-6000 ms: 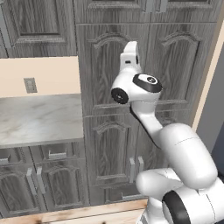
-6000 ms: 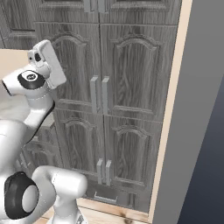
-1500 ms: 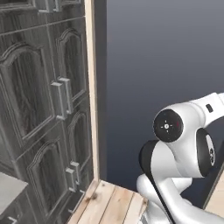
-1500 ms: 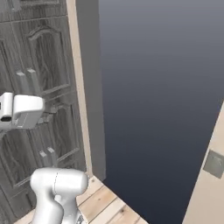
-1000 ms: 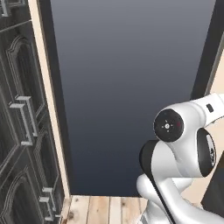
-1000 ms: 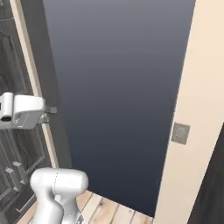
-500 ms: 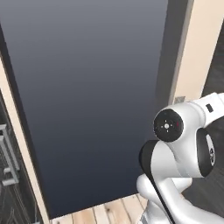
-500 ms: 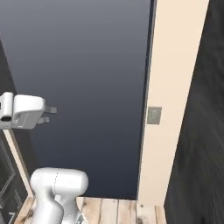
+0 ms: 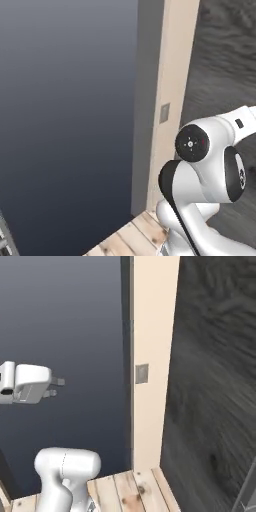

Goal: Close all open cabinet doors.

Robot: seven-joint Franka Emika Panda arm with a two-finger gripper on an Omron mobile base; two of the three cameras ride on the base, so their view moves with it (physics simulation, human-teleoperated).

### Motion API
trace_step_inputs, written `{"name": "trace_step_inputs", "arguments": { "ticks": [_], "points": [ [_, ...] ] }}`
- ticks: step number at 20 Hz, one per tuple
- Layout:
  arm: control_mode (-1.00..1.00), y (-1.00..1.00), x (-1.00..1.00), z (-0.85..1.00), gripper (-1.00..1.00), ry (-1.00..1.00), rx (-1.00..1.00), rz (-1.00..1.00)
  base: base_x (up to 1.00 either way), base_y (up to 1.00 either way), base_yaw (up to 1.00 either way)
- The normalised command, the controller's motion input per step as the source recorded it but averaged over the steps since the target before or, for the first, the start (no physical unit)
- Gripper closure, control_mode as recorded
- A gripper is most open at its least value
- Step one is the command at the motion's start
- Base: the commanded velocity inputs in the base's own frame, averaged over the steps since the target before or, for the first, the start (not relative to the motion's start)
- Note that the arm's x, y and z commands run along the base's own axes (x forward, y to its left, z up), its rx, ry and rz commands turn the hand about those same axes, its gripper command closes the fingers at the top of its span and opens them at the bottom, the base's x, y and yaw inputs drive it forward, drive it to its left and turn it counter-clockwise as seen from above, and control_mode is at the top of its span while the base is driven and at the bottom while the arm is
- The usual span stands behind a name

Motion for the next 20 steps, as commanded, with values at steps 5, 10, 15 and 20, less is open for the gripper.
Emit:
{"name": "trace_step_inputs", "arguments": {
  "ticks": [5,10,15,20],
  "points": [
    [1.0,0.0,0.0,0.0,-1.0,0.0,0.0,0.0,-0.42,0.25,-0.52],
    [1.0,0.0,0.0,0.0,-1.0,0.0,0.0,0.0,-0.52,0.0,-0.48],
    [1.0,0.0,0.0,0.0,-1.0,0.0,0.0,0.0,-0.49,-0.1,-0.46],
    [1.0,0.0,0.0,0.0,-1.0,0.0,0.0,0.0,-0.47,-0.2,-0.41]
  ]
}}
